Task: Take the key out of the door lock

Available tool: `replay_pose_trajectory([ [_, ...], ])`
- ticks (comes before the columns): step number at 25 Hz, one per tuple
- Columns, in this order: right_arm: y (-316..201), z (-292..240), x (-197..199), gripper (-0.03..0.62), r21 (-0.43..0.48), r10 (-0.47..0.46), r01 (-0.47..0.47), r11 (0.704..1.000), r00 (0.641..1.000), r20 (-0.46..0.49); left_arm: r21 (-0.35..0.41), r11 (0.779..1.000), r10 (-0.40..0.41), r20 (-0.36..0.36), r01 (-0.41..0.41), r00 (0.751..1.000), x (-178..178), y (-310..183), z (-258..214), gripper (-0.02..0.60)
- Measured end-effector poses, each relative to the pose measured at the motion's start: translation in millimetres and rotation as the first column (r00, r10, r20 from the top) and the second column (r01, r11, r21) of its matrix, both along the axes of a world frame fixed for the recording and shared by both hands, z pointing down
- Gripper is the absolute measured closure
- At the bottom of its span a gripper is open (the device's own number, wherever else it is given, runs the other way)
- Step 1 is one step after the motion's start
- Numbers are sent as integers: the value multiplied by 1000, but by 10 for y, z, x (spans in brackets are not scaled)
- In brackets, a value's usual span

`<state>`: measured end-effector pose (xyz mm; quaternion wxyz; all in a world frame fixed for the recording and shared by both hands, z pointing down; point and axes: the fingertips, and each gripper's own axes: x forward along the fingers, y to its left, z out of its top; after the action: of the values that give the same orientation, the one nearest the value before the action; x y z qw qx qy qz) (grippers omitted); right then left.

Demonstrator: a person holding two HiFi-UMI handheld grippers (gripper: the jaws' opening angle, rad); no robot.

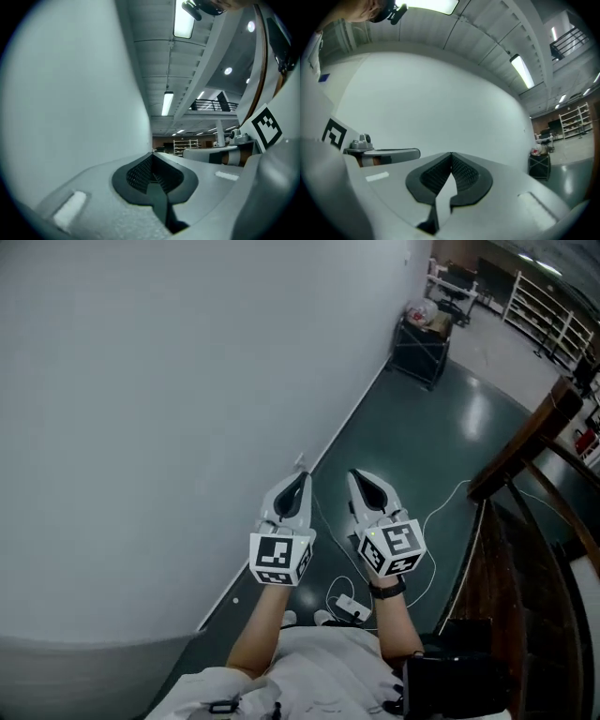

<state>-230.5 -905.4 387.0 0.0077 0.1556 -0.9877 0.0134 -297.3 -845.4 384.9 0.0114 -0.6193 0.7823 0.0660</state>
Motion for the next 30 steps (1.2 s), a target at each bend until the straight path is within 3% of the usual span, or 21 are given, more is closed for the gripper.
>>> replay_pose_trajectory([
  [2,172,67,-276,597,41,-121,121,992,993,0,-17,990,-137,-4,137,991,-199,336,129,580],
  [5,685,80,-643,597,98,-292,291,952,956,-9,-41,948,-316,-31,315,948,-448,950,259,580],
  [9,1581,187,-1141,599,96,-522,520,849,853,-7,-104,856,-513,-42,507,858,-722,1744,464,580],
  [11,2043,274,-1305,599,69,-607,606,792,795,-15,-139,789,-608,-28,599,794,-745,2181,525,580],
  [12,2307,303,-1371,599,58,-653,653,755,757,-17,-154,739,-665,-7,656,747,-742,2446,535,580],
  [16,3500,342,-1499,599,32,-814,814,580,581,-19,-170,478,-862,99,862,497,-604,3703,509,581],
  [17,3786,348,-1485,599,23,-834,834,551,551,-23,-170,430,-887,105,887,450,-526,3999,496,583],
  [22,5152,323,-1263,599,-11,-901,901,433,433,-34,-189,248,-957,102,950,270,-55,5328,450,583],
  [25,6034,254,-931,599,-13,-951,951,308,308,-12,-172,108,-986,105,979,127,366,6127,398,583],
  [30,7441,154,-197,600,-67,-995,993,94,95,9,-130,-146,-987,85,981,-136,1235,7353,310,583],
])
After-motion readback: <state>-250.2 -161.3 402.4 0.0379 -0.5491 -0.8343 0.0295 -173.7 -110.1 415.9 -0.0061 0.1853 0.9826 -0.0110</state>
